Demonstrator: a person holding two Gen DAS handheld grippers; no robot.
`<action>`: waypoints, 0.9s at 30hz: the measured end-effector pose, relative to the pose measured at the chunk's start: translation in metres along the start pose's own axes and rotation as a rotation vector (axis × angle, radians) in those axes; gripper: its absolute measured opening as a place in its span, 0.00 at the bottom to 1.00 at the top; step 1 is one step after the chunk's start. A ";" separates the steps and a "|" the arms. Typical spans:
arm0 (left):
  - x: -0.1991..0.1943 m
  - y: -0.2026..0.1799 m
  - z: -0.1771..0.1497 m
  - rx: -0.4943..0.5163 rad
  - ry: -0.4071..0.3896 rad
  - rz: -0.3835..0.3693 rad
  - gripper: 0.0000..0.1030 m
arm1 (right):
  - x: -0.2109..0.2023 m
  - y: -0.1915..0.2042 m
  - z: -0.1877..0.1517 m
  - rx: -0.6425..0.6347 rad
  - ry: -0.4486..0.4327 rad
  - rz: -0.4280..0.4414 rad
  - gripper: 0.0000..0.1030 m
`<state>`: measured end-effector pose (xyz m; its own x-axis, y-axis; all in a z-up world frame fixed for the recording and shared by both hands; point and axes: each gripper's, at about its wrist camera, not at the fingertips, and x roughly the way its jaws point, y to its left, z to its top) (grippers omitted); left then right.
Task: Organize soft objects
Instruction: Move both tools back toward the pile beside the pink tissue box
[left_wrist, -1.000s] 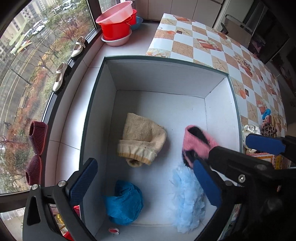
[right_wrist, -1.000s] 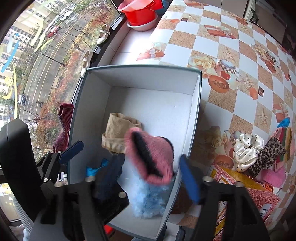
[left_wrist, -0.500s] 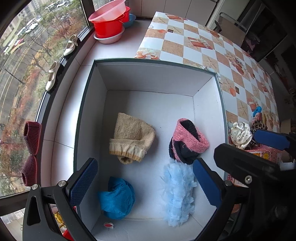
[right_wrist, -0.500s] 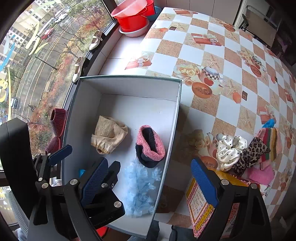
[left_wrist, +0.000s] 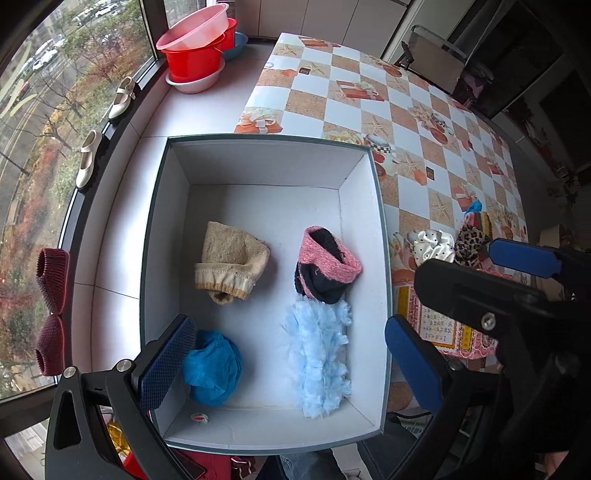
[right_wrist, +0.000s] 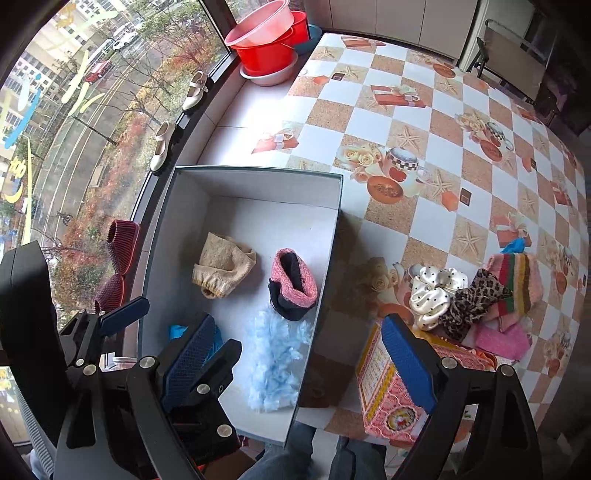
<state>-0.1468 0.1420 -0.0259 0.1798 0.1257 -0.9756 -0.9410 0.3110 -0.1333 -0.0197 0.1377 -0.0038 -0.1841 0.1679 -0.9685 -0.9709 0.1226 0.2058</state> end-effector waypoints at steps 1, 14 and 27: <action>-0.002 -0.003 -0.001 0.004 0.003 -0.010 0.99 | -0.003 -0.002 -0.002 0.007 -0.002 0.003 0.90; -0.022 -0.046 -0.003 0.079 0.030 -0.091 0.99 | -0.042 -0.039 -0.019 0.071 -0.042 0.004 0.90; -0.032 -0.113 0.020 0.184 0.048 -0.145 0.99 | -0.084 -0.151 -0.046 0.288 -0.107 -0.025 0.90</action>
<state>-0.0405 0.1221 0.0242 0.2916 0.0231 -0.9563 -0.8373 0.4895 -0.2435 0.1350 0.0597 0.0401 -0.1286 0.2617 -0.9566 -0.8886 0.3979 0.2283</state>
